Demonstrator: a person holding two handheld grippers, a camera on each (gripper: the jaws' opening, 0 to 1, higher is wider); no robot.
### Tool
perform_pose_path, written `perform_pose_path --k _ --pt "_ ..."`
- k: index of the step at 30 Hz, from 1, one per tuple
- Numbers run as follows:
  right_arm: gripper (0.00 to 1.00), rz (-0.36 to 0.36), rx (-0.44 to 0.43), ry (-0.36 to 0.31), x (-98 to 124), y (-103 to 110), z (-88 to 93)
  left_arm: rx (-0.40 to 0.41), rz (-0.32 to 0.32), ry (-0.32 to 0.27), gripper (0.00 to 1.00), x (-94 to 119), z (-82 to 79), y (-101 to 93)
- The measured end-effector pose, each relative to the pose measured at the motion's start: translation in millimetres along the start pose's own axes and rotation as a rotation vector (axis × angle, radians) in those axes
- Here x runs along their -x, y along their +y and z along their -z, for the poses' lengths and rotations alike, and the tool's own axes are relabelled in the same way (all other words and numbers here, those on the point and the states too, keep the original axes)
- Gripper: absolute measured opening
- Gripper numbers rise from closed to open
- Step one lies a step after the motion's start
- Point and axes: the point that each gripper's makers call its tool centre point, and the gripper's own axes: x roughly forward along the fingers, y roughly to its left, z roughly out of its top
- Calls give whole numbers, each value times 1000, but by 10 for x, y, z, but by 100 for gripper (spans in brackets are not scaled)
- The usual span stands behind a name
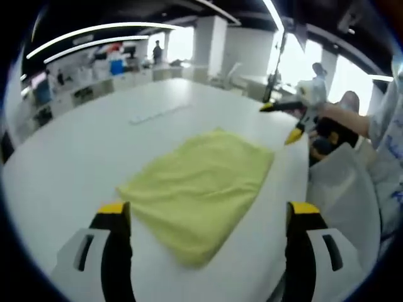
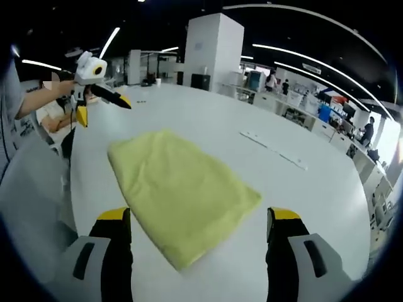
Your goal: Fold the garment on the visible template until the final outline fits inside the template.
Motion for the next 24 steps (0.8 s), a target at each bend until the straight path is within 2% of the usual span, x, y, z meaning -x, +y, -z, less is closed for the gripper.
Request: perform_pose_path --k 9,17,20,24 --pt "98 -5 -37 -8 78 153 57 48 -9 23 99 85 249 -93" --pt "100 -16 -89 -32 133 254 73 84 -25 14 97 143 357 -133" --pt "100 -15 -106 -42 151 282 83 109 -30 3 90 145 405 -138" --pt "100 -11 -117 -38 175 317 147 191 -38 -13 76 130 511 -130"
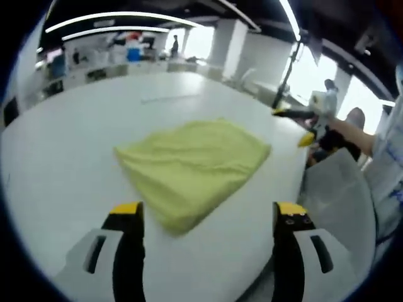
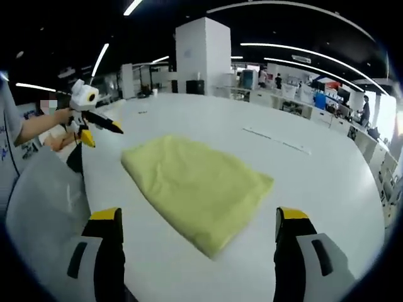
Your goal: Fold the garment on the visible template until the final outline fits inside the template.
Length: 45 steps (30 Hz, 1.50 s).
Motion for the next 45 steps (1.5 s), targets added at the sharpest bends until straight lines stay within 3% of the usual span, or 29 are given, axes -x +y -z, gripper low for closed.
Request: perform_pose_path --k 7,11,14,16,18,23,27,35,45 --pt "91 6 -18 7 34 22 105 81 -45 22 61 -14 201 146" --pt "79 17 -7 3 48 27 126 205 -62 2 45 -4 254 235" --pt "74 28 -7 7 47 11 162 318 -66 -2 44 -5 319 284" --pt "67 33 -5 16 47 -9 197 298 -66 -2 43 -18 353 313" --pt "58 30 -17 25 43 -19 238 324 -73 17 37 -31 407 327" --pt "53 47 -30 40 6 -62 342 358 -98 16 24 -75 466 415" --pt "39 39 -44 67 -20 -45 446 401 -107 3 17 -126 487 462" --pt "27 51 -88 89 -50 -86 556 426 -103 18 13 -198 531 455" --pt "24 53 -171 108 -130 -117 703 444 -94 15 8 -269 558 481"
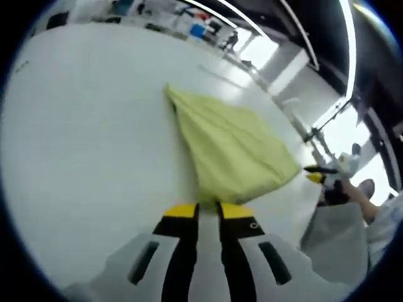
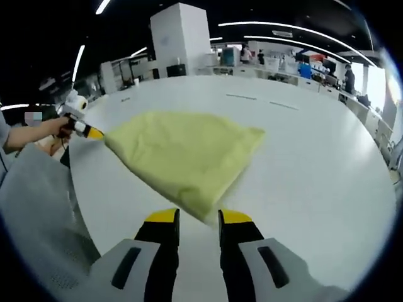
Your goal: Fold the garment on the visible template until the final outline fits inside the template.
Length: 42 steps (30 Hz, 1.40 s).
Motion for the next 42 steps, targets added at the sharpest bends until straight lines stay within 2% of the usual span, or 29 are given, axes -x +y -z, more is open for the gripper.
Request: perform_pose_path --k 2,9,13,16,18,21,25,27,34,39,42 --pt "24 -8 -36 -4 -29 -3 6 -1 0 4 5 -9 1 -4" --pt "23 -5 -54 12 -97 -17 71 -1 11 9 0 -12 -32 -47" --pt "16 2 -54 5 -98 -33 67 -31 10 14 0 3 -46 -66" --pt "7 12 -43 -2 -102 -52 45 -74 8 32 0 8 -38 -77" --pt "6 9 -42 0 -113 -44 37 -89 5 37 0 12 -45 -80" --pt "2 10 -9 9 -127 -38 29 -128 4 54 0 33 -56 -105" --pt "2 10 24 22 -102 -76 10 -214 -15 79 0 92 -87 -85" --pt "2 8 31 25 -83 -91 -7 -223 -17 87 0 115 -103 -93" --pt "1 -8 129 21 22 -83 -151 -322 -19 126 0 167 -163 -141" --pt "1 -3 167 1 90 -86 -256 -390 -22 156 0 197 -184 -179" --pt "1 -12 173 28 107 -110 -204 -395 -21 181 0 214 -146 -162"
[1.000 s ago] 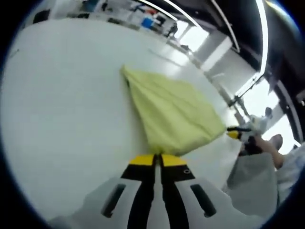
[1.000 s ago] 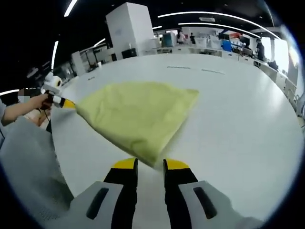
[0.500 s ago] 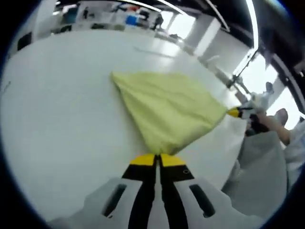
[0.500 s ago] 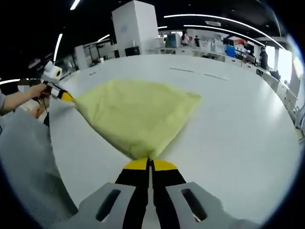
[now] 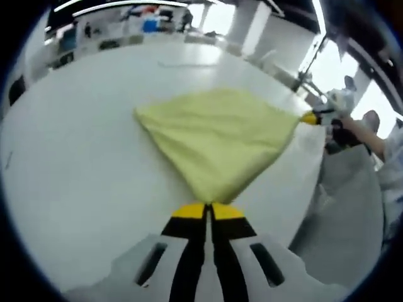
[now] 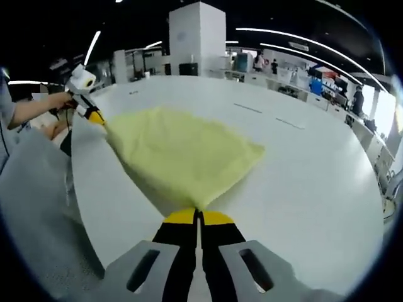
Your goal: Fold the garment on the visible template until the final outline fits inside the template.
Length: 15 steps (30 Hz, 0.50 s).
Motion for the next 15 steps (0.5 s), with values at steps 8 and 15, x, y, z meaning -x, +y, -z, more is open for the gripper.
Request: perform_pose_path --k 8,15 --pt "1 -23 0 109 -103 89 352 49 14 46 0 -85 218 -27" --pt "1 -23 -11 120 -126 74 381 83 13 56 0 -117 242 7"
